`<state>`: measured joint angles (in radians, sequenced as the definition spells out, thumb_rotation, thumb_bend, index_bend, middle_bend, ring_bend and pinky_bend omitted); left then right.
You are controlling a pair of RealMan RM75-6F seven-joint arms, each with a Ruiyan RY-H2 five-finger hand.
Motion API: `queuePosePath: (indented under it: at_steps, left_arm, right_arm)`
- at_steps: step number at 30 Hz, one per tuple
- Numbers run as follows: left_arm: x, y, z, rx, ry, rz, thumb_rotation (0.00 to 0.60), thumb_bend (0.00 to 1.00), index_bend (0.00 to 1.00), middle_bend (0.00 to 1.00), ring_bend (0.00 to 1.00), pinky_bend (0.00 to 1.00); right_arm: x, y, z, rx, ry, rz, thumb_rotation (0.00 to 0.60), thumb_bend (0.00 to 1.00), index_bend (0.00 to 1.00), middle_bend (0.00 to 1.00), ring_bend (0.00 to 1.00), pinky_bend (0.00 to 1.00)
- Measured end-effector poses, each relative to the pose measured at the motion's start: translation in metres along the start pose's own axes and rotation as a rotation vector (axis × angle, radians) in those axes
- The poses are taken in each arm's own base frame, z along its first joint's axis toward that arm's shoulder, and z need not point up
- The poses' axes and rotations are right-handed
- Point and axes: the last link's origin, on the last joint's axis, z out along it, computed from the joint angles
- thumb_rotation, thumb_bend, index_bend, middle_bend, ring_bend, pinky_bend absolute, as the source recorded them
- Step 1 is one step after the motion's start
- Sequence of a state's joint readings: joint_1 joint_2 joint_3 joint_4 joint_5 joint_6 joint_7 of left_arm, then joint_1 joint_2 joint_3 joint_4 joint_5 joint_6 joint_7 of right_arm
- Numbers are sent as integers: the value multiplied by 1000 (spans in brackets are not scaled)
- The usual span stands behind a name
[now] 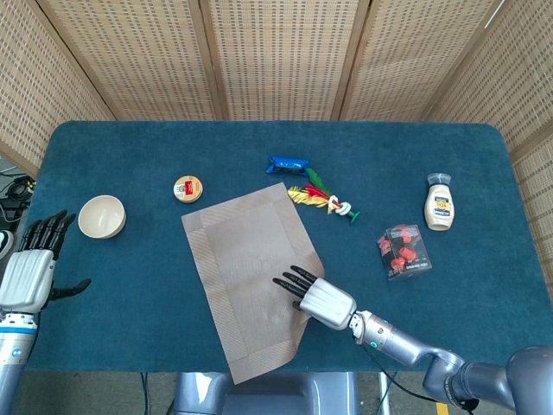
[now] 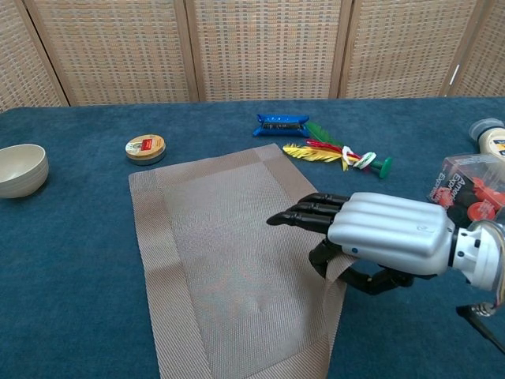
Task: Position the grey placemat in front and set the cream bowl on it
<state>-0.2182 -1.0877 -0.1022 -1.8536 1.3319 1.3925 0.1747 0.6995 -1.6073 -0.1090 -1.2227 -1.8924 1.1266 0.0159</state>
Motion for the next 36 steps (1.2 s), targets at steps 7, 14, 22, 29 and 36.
queuePosePath:
  at_steps: [7,14,22,29,36]
  left_arm:
    - [-1,0,1,2,-1,4,600,0,0,0,0,0]
    - [-2,2,1,2,-6,6,600,0,0,0,0,0]
    - [-1,0,2,15,-5,4,600,0,0,0,0,0]
    - [-3,-4,6,31,-15,11,600,0,0,0,0,0]
    - [-5,-8,11,57,-23,18,600,0,0,0,0,0]
  right_arm:
    - [11,-5,-28,151,36,-108,600,766,680,84,0,0]
    - [35,18,-60,310,42,-481,600,706,683,92,0,0]
    - [83,86,-50,360,-13,-899,600,614,702,73,0,0]
    - [104,128,-13,337,-75,-1084,600,563,698,46,0,0]
    - [115,168,18,224,-153,-1208,600,90,209,0,0,0]
